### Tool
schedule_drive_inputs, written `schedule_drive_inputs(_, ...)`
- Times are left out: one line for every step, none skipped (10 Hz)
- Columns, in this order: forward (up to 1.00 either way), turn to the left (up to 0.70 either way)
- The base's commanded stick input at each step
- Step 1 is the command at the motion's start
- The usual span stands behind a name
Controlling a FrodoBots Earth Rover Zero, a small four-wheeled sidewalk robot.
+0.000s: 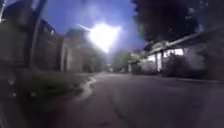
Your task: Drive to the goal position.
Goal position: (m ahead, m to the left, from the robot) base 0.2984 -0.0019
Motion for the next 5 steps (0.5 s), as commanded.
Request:
schedule_drive_inputs(0.7,0.0)
schedule_drive_inputs(0.7,0.0)
schedule_drive_inputs(0.7,0.0)
schedule_drive_inputs(0.7,0.0)
schedule_drive_inputs(0.7,0.0)
